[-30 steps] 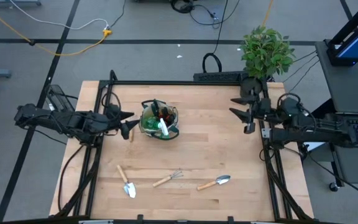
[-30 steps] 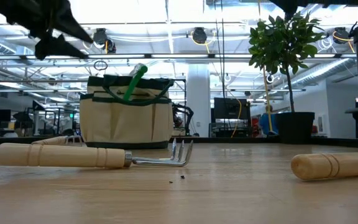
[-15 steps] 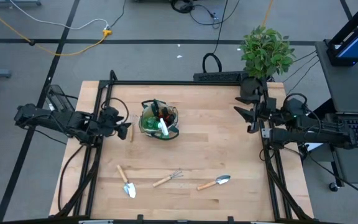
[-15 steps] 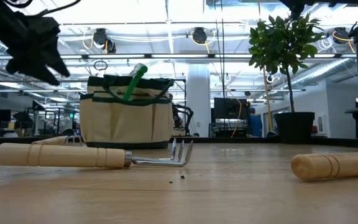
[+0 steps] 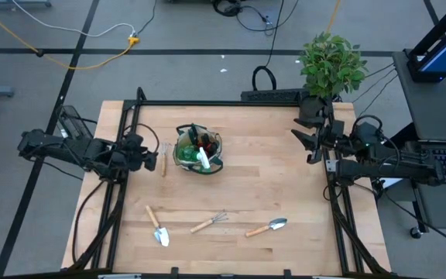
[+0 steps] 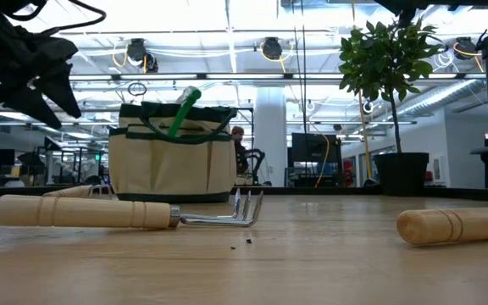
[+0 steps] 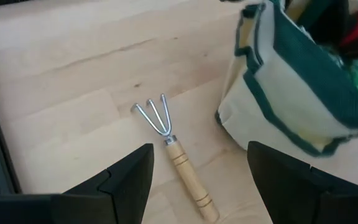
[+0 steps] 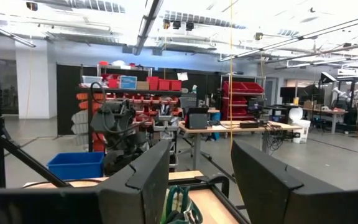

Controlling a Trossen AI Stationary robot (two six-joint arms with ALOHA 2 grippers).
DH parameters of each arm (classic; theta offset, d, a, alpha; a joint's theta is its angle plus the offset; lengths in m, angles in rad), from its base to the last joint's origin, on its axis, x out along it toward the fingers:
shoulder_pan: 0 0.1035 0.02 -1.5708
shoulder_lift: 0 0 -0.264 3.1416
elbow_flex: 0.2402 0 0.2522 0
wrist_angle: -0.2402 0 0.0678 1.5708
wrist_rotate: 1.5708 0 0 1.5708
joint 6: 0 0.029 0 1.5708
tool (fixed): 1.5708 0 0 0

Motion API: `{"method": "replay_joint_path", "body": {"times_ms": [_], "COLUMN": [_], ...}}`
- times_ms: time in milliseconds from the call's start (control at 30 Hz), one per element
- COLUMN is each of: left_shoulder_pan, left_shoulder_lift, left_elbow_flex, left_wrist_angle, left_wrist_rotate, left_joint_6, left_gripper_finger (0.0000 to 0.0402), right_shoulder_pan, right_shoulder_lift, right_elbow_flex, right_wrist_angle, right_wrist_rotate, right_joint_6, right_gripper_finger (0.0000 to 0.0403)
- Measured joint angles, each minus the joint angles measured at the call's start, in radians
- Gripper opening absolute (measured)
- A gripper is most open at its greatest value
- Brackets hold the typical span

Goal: Pick & Place Garden tools in Gardening bag
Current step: Put the top brown hand rake into the gardening bag

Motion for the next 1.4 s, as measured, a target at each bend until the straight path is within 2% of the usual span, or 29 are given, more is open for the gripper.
{"method": "replay_joint_path", "body": {"times_ms": [267,500,600,800,967,1133,1400], "left_shoulder_pan": [0.000,0.000,0.000,0.021,0.055,0.071,0.099], "left_shoulder_lift": [0.001,0.071,0.128,0.253,0.331,0.395,0.485], "left_elbow_flex": [0.000,0.000,0.000,0.000,0.000,0.000,0.000], "left_wrist_angle": [0.006,0.032,0.032,0.031,0.076,0.157,0.155], "left_wrist_rotate": [0.157,0.159,0.161,0.195,0.211,0.251,0.251], "left_joint_6": [0.432,0.520,0.460,0.092,-0.113,-0.134,-0.133], "left_gripper_finger": [0.0267,0.0267,0.0267,0.0266,0.0266,0.0267,0.0266], "right_shoulder_pan": [0.000,0.000,0.000,0.000,0.000,0.000,0.000], "right_shoulder_lift": [0.000,0.000,0.000,0.000,0.000,0.000,0.000], "right_elbow_flex": [0.000,0.000,0.000,0.000,0.000,0.000,0.000], "right_wrist_angle": [0.000,0.000,0.000,0.000,0.000,0.000,0.000], "right_wrist_rotate": [0.000,0.001,0.001,0.001,0.001,0.001,0.000], "right_joint_6": [0.000,0.000,0.017,0.049,0.053,0.053,0.053], "right_gripper_finger": [0.0164,0.0164,0.0164,0.0164,0.0164,0.0164,0.0164]}}
